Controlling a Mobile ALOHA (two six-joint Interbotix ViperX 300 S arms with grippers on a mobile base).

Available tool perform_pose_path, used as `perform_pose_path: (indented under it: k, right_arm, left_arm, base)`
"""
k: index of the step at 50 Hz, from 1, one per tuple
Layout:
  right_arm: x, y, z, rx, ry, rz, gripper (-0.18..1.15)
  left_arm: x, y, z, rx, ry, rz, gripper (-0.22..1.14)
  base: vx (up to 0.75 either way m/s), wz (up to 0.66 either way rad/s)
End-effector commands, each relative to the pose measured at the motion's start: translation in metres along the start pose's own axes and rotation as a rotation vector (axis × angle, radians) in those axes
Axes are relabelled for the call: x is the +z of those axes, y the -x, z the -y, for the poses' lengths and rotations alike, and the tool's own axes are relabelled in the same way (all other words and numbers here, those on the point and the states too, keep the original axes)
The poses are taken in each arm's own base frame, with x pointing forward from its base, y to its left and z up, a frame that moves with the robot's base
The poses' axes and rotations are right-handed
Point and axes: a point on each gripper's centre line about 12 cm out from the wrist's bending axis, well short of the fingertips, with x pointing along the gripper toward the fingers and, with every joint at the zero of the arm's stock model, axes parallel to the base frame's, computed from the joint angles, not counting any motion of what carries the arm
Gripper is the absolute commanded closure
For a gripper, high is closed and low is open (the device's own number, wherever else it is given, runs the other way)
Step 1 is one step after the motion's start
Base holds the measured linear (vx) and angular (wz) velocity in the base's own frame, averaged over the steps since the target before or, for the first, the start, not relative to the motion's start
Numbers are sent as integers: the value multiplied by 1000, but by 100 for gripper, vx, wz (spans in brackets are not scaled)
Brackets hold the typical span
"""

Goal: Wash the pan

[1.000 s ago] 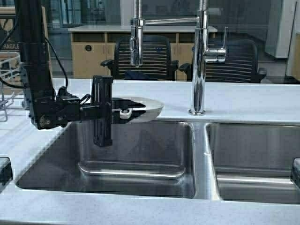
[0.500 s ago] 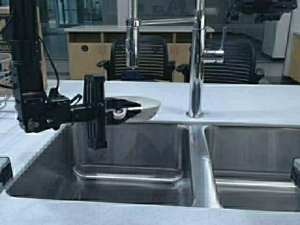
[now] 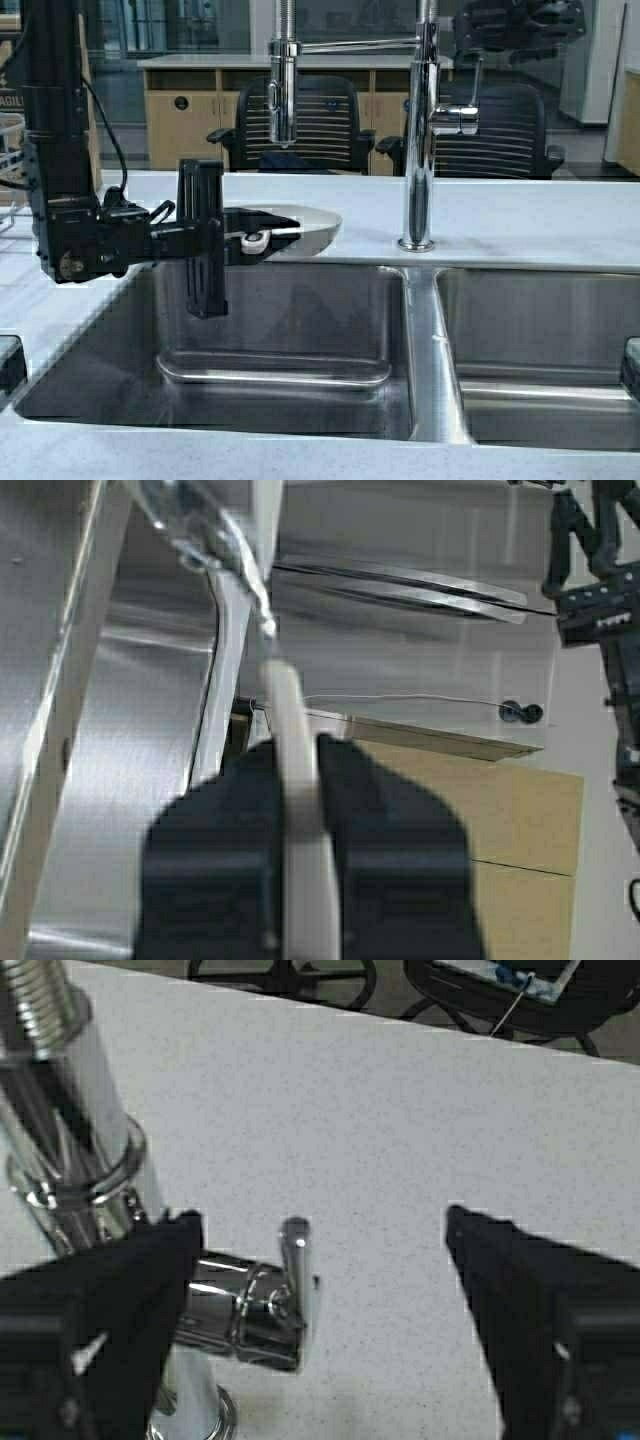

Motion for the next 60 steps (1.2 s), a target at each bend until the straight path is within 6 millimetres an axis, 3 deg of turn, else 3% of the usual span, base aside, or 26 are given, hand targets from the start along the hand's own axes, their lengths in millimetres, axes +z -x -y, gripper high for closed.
perform_pose_path:
  k: [1,6,14,24,32,41,53,56,60]
  right_arm:
    - [15,-12,2,-4,1,34,-7]
    - [10,-25,8,-15,-8,21,-7]
    - [6,-33,33,-64,-51,9,-7]
    - [-1,-26,79,-154,-121,-1,-7]
    - [-1,-15,100,-198,-159,4,-7]
    - [12,-4,105,-208,-160,36,-7]
    - [71,37,89,-185,-124,180,-7]
    - [71,44,90,-191,-118,180,-7]
    - [55,46,97,-208,-125,147,-6]
  left_arm:
    - [0,-4,13,-50,-34,-7,89]
    - [0,-4,13,-50,-34,-7,89]
    - [0,-4,13,-50,-34,-7,89]
    - [1,-5,14,-54,-36,-7,89]
    - [1,-6,14,-57,-38,-7,89]
    - [2,-7,13,-58,-36,-7,89]
    - [2,-6,13,-57,-35,-7,89]
    - [2,-7,14,-58,-37,-7,89]
    - [2,-7,13,-57,-38,-7,89]
  base:
    - [0,0]
    - [0,0]
    - [0,0]
    - [0,0]
    - [0,1]
    - [0,0]
    - [0,1]
    - [0,0]
    - [0,0]
